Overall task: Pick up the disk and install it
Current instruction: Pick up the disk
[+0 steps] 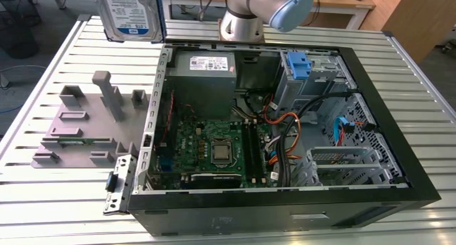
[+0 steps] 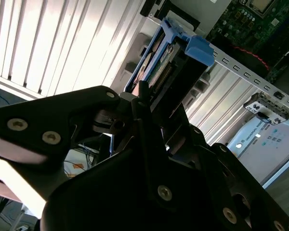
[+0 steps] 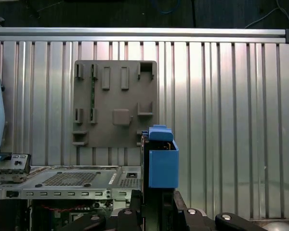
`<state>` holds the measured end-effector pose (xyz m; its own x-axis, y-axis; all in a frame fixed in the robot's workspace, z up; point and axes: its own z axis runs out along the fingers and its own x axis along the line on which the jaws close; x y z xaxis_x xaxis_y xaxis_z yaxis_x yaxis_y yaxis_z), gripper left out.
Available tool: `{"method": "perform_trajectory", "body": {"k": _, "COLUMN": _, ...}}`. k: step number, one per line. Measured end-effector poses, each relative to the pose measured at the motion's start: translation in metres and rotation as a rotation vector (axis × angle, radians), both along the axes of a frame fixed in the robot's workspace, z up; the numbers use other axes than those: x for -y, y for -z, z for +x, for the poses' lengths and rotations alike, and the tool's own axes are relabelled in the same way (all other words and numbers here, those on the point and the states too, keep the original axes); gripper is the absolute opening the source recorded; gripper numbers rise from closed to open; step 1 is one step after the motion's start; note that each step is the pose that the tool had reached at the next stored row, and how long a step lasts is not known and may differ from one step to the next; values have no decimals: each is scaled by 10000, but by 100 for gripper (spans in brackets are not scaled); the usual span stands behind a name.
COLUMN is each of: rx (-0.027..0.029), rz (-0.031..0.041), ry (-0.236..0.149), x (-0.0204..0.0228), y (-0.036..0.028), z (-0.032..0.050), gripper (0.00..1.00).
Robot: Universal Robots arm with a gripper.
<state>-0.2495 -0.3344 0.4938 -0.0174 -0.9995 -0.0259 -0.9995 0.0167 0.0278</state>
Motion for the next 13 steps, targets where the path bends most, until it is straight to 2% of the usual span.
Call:
{"method": "perform_trajectory", "body": {"k": 9, "rx": -7, "rz": 0, "ry": 1, "x": 1, "y": 3, "z": 234, "gripper": 35}}
{"method": "perform_trajectory", "body": {"k": 13, "rx": -6, "rz": 1, "ry": 0, "x": 25, "y": 8, "z": 298, "gripper": 35}}
